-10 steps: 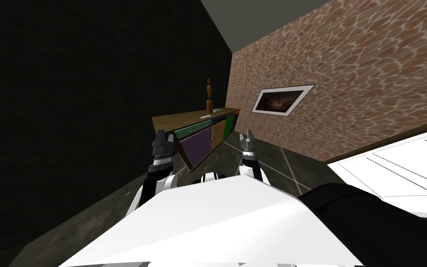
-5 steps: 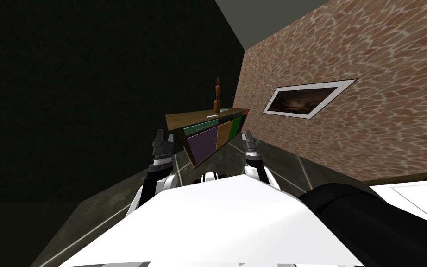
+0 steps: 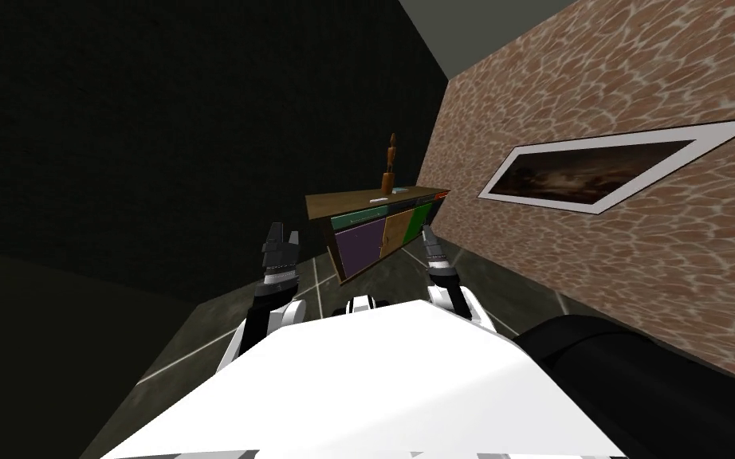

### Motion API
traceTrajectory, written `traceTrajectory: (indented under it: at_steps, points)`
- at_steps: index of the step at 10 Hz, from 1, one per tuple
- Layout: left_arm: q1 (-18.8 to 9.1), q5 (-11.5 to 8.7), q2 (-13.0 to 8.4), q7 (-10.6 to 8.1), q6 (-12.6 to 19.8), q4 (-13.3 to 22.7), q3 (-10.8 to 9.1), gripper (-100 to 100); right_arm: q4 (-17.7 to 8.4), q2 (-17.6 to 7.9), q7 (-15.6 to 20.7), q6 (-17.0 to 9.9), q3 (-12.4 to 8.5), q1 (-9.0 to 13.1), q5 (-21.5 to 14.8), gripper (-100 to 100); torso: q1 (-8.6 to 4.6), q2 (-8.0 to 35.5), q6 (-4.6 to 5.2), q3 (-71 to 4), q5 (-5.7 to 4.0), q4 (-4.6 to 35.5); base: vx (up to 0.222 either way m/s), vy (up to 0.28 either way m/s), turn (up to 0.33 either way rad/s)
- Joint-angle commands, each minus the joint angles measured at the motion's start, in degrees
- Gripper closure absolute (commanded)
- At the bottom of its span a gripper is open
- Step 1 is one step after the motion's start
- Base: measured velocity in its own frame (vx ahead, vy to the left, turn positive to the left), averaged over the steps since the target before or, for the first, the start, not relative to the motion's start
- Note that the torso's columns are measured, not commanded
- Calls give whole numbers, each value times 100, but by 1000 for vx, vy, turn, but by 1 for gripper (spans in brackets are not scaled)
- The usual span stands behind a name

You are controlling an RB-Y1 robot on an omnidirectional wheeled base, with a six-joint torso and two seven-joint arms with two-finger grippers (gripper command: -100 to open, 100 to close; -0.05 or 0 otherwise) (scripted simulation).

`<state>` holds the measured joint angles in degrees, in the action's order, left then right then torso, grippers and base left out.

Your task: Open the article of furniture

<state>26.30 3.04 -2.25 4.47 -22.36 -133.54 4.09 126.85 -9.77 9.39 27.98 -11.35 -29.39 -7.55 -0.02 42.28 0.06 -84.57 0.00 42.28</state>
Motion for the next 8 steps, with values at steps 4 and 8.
traceTrajectory:
  at_steps: [4,8]
  points:
    - [0,0,0,0,0,0,0,0,-114,-189,855,-16,-492,-46,-326,-100,1,0,-3,0,0,0,-8,7,242]
    - [0,0,0,0,0,0,0,0,-195,-262,1449,-45,-822,-75,-563,-100,1,0,-2,0,0,0,-8,8,274]
